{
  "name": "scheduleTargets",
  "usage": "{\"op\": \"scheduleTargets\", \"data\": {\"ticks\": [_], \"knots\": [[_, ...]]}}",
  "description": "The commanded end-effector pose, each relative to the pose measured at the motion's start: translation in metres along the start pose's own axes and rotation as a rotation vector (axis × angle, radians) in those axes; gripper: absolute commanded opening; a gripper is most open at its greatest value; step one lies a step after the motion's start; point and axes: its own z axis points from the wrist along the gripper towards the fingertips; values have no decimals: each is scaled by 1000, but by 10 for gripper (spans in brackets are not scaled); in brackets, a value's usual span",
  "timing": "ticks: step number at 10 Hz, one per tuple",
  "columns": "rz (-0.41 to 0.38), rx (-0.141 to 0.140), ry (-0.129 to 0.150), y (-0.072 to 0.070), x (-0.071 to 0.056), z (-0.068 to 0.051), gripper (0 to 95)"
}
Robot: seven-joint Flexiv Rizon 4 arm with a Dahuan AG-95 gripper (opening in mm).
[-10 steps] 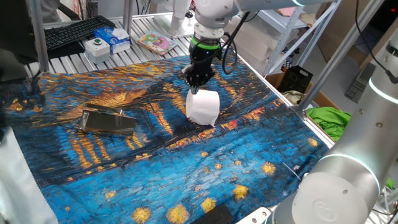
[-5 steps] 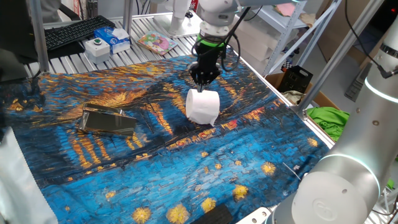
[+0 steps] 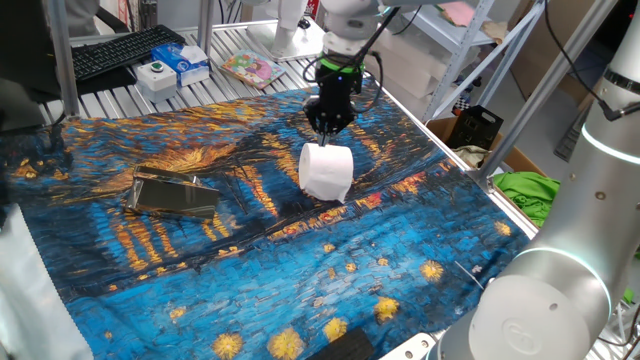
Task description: Put the toilet paper on its holder
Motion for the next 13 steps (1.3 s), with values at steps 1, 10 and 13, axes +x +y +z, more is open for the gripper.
{"op": "scheduleTargets", "data": {"ticks": [1,10,13], "knots": [[344,-61,47,-2,-10,0,0],[743,-150,10,-1,-46,2,0],[798,-125,-14,-1,-56,5,0]]}}
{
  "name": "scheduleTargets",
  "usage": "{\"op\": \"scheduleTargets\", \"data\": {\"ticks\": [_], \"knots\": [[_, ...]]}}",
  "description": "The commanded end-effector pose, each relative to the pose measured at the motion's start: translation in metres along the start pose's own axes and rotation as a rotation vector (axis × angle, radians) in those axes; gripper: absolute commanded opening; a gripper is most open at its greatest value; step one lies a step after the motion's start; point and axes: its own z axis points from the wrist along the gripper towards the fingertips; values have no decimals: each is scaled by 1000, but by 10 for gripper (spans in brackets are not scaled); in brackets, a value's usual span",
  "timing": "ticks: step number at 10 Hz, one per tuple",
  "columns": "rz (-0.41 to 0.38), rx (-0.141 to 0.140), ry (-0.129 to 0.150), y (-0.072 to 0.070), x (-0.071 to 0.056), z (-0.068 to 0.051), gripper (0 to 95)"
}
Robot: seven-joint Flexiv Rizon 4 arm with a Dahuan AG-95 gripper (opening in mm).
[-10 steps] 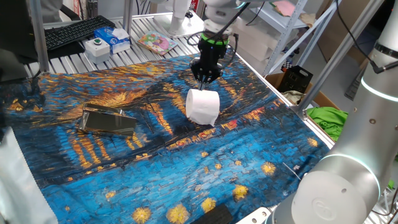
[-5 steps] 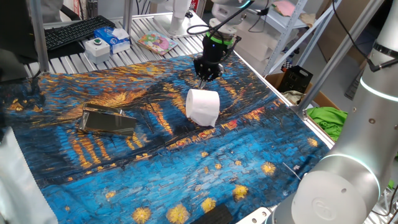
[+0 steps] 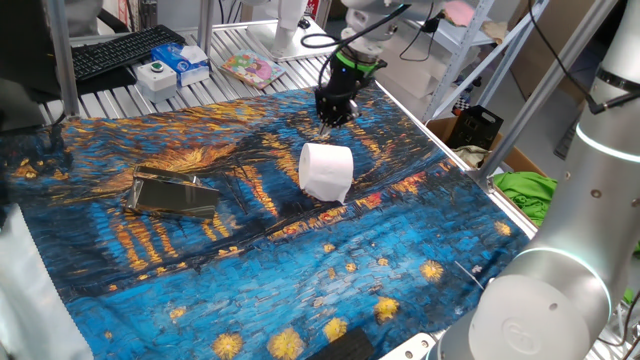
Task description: Put the toilet paper on its holder
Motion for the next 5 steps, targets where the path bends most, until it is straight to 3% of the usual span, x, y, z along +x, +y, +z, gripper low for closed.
{"op": "scheduleTargets", "data": {"ticks": [1,2,5], "knots": [[63,26,-25,6,-8,3,0],[60,61,-27,7,-10,4,0],[67,98,-46,12,-17,4,0]]}}
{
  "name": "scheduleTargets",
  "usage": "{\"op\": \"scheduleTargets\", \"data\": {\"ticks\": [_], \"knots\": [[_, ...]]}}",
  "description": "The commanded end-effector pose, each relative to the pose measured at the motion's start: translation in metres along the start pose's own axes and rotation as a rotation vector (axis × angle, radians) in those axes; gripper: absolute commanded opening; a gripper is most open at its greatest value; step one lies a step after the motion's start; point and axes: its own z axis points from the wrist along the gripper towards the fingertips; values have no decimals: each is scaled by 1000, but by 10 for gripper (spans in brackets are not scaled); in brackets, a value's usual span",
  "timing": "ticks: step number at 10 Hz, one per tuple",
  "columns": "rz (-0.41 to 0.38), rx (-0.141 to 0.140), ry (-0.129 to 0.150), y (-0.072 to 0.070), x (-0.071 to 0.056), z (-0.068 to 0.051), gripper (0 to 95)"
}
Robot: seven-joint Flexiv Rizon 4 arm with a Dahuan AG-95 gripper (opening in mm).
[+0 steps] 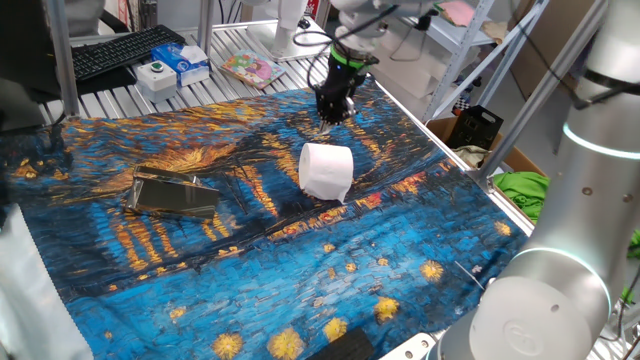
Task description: Put the toilet paper on its holder
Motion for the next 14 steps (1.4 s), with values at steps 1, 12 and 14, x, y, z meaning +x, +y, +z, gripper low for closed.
{"op": "scheduleTargets", "data": {"ticks": [1,12,14], "knots": [[-7,33,-6,1,-4,-1,0],[-28,54,-32,-5,-16,2,0],[-26,45,-43,-6,-17,3,0]]}}
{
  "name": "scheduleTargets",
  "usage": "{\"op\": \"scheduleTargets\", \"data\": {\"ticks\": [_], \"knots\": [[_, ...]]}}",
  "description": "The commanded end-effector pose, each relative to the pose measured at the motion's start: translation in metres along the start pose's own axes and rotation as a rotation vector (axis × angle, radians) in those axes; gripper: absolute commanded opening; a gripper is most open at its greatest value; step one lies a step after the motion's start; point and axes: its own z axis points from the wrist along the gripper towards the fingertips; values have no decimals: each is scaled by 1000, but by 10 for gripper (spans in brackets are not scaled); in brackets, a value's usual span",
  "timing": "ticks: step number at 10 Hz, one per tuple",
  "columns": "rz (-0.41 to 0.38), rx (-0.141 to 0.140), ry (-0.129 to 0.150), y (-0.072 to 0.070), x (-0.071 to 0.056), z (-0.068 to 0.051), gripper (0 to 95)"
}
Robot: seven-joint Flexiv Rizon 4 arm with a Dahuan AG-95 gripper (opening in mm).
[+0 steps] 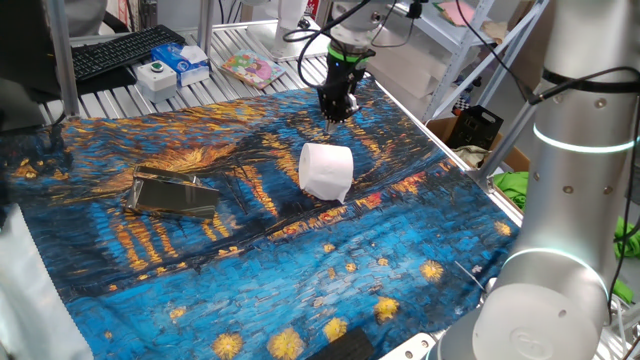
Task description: Put the toilet paper on its holder
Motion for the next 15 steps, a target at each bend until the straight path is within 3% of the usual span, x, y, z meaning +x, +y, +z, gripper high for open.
{"op": "scheduleTargets", "data": {"ticks": [1,3,11,12,14,15], "knots": [[8,-13,-11,0,0,2,0],[-4,-36,-27,-1,0,2,0],[-62,-32,-37,-1,0,2,0],[-61,-30,-38,-1,0,2,0],[-73,6,-2,-1,0,2,0],[-88,15,3,-1,0,2,0]]}}
